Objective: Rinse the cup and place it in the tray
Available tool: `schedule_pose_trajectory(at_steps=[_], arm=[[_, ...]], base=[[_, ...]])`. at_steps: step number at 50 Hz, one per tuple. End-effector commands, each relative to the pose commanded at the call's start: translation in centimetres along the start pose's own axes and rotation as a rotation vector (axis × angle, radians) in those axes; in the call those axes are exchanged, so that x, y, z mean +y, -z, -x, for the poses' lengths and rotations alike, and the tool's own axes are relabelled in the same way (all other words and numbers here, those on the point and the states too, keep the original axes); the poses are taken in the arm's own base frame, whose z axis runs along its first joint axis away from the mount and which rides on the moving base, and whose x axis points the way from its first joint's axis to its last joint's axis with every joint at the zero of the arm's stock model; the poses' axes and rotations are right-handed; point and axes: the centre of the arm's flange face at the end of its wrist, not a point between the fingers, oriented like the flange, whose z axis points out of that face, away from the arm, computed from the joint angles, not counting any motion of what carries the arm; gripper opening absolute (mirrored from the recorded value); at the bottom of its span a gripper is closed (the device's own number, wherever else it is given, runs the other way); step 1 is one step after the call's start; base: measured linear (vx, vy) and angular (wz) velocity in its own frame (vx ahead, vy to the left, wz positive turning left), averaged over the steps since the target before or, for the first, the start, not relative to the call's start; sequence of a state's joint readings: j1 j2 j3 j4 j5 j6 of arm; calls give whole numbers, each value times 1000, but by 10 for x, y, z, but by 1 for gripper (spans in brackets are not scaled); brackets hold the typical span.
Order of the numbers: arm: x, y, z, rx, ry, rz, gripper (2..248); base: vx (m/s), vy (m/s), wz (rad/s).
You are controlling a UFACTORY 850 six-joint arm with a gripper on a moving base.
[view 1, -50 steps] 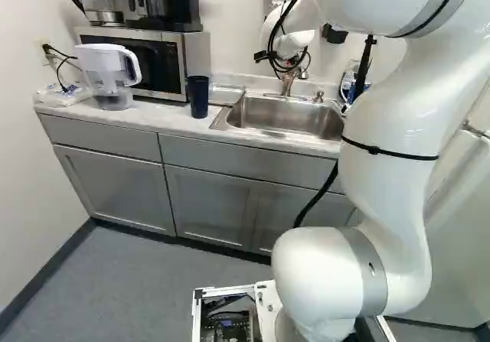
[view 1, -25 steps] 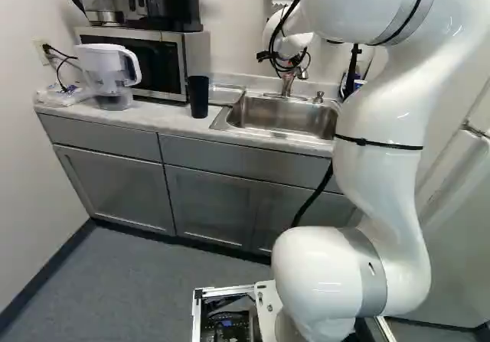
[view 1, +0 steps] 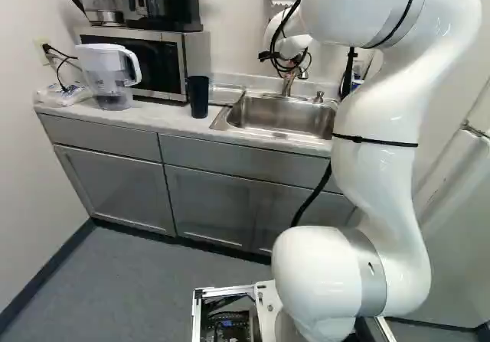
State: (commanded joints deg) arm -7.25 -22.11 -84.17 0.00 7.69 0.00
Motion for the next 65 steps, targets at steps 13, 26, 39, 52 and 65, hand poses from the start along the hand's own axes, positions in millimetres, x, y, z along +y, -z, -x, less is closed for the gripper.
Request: schedule_pose_trajectory(at_steps=[13,26,39,52,65], arm=[[0,0,-1,12,0,0,247],[1,-2,-6,59,0,1,247],[3,-6,-13,126,-1,4,247],[5,-11,-19,191,-2,6,247],[8,-17,-21,195,-3,11,247]], base=[[0,0,0],[0,0,0],[0,0,0],[0,0,0],[0,0,0]])
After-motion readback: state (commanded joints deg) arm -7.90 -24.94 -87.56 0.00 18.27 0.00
